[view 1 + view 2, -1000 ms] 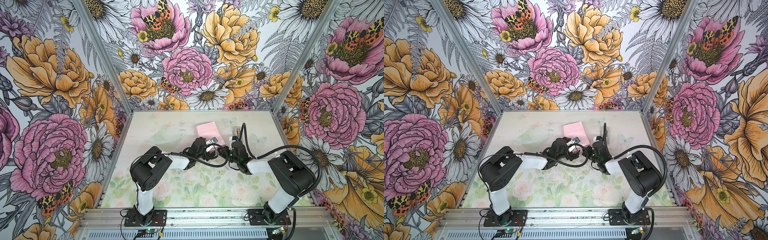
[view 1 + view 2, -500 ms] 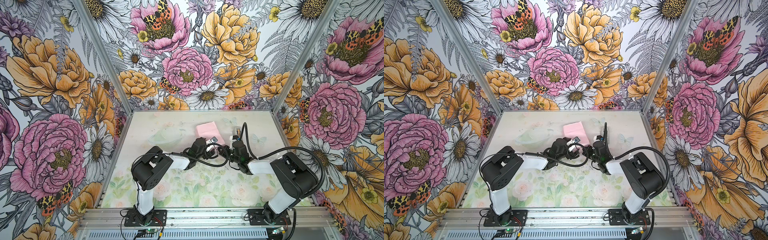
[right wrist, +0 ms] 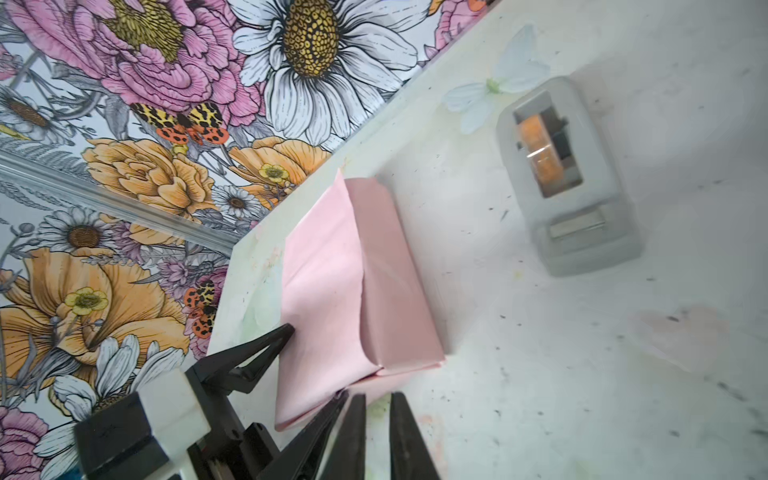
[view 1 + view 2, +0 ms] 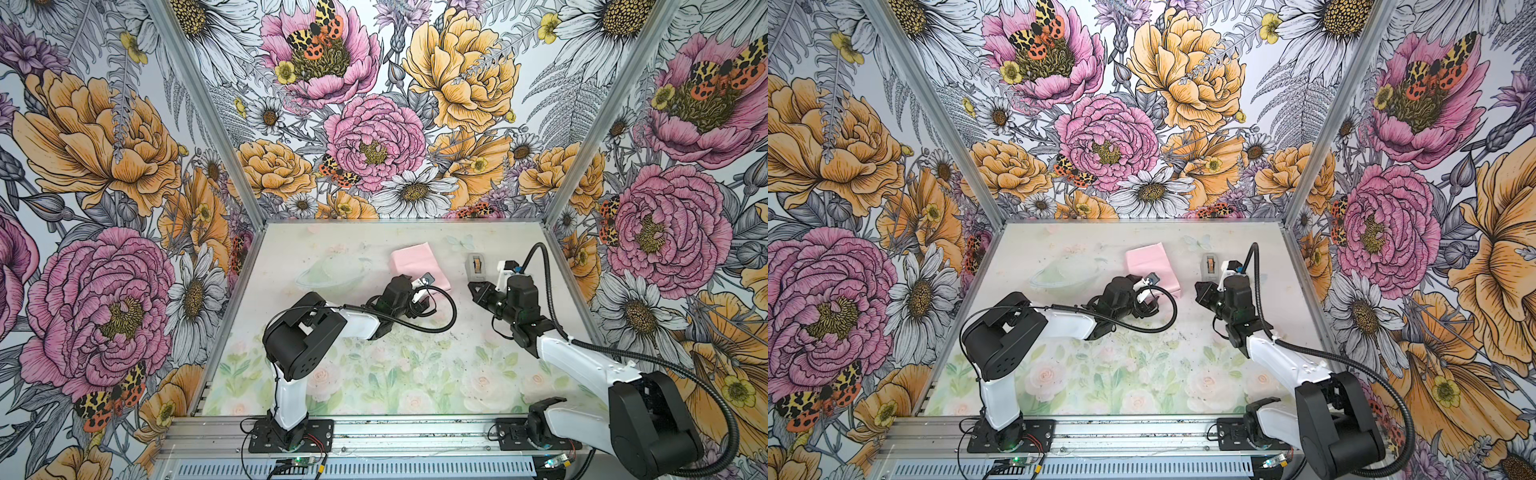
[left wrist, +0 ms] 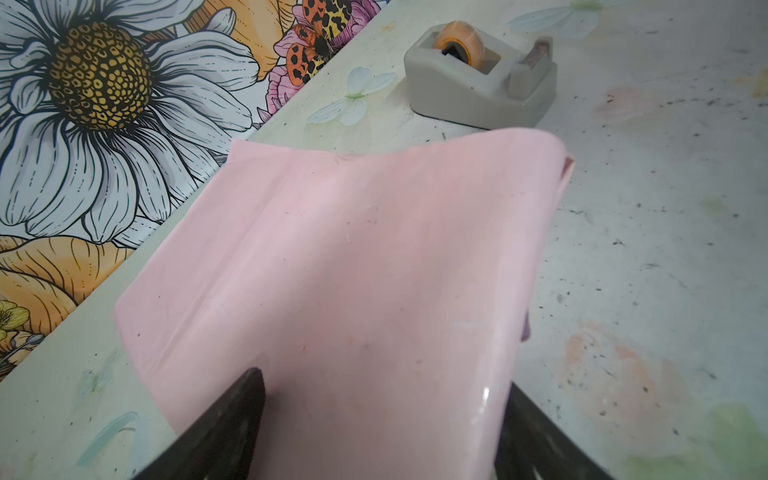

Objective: Wrap the gift box in paper

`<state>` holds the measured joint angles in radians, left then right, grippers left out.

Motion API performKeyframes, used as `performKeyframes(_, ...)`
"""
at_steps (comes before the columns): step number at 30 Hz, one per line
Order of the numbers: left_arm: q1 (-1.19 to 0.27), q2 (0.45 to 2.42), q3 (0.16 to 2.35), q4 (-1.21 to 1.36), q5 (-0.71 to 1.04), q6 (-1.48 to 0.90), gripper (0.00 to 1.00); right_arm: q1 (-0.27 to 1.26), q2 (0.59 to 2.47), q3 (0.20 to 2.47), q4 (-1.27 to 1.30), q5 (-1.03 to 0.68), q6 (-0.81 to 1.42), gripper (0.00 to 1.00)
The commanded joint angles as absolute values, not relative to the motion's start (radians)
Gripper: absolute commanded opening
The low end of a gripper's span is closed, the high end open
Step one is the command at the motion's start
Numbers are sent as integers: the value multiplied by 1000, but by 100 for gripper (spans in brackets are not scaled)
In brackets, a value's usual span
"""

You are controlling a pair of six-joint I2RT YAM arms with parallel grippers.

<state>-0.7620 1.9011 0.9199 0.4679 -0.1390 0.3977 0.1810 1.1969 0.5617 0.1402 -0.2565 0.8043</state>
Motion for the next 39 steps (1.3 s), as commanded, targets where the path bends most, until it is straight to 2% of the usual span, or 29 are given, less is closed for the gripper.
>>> performKeyframes(1,-756,1939,873,335,-140,337,82,80,1201,656,-67,-376,635,16)
performKeyframes(8,-758,1931,871,334,-137,334,82,-112,1424,838,-191,-590,451,21)
performKeyframes(20,-757,1930,873,324,-132,331,82,-149,1816,1135,-239,-749,276,27)
performKeyframes(28,-755,1919,874,318,-139,336,82,-148,1950,1239,-289,-813,239,29)
performKeyframes(39,-755,1919,878,317,-141,339,82,-146,2043,1320,-402,-802,162,30)
